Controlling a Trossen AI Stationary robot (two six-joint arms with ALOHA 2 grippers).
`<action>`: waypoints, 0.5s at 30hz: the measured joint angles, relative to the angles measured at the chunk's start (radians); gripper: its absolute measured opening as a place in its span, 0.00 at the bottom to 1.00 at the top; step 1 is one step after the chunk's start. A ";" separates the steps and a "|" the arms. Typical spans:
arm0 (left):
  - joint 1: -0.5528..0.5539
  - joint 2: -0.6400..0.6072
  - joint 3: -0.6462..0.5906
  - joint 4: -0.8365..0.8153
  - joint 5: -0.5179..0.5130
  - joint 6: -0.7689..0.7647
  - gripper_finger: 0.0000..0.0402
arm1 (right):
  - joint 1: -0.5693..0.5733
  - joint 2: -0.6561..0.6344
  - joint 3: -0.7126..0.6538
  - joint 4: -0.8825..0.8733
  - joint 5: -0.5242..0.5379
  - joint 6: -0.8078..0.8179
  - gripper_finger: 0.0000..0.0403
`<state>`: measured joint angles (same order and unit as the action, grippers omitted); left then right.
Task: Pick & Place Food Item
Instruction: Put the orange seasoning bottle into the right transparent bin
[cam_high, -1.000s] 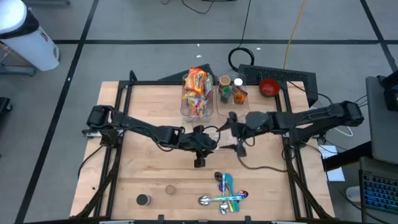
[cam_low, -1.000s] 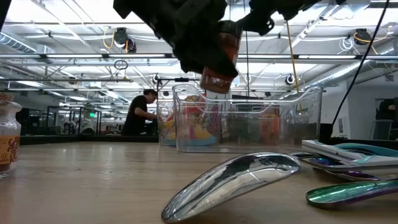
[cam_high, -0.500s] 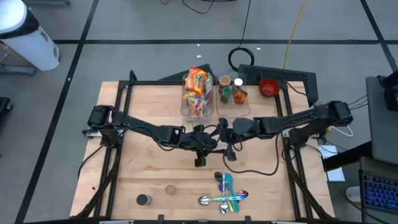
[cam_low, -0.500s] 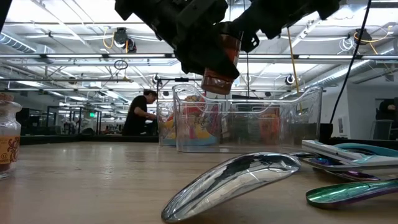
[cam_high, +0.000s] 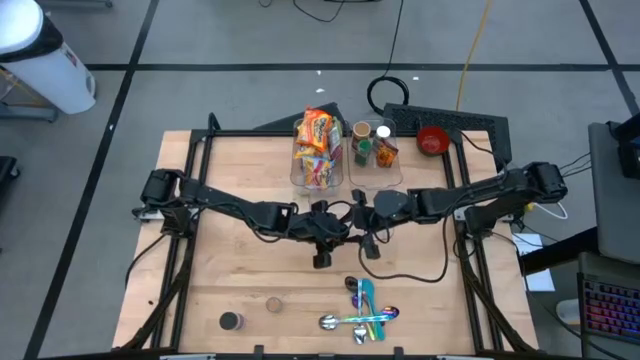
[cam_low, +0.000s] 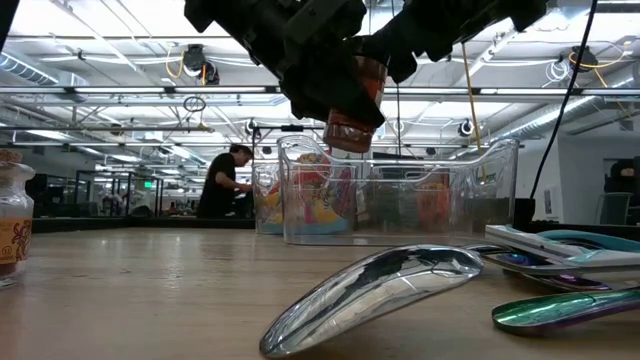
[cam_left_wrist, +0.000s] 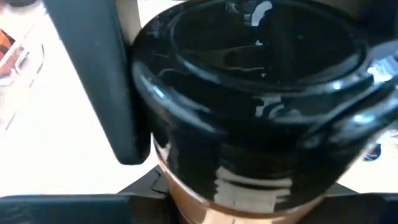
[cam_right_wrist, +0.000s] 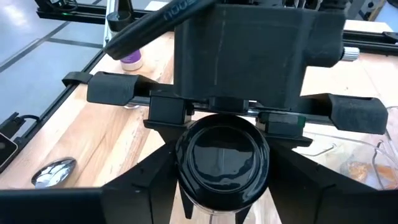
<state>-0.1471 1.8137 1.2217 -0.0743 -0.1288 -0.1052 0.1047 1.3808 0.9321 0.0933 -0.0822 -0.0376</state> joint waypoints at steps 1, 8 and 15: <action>0.000 0.000 0.000 0.003 0.000 -0.002 0.41 | 0.000 0.000 0.000 0.000 0.000 0.000 0.48; 0.000 -0.039 0.000 0.050 0.020 -0.051 0.66 | 0.000 -0.017 -0.001 -0.047 0.002 0.002 0.48; 0.000 -0.122 0.000 -0.037 0.043 -0.004 0.83 | -0.039 -0.135 -0.001 -0.189 0.011 0.010 0.48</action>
<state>-0.1474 1.6922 1.2213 -0.1116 -0.0853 -0.1090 0.0660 1.2456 0.9314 -0.0957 -0.0715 -0.0271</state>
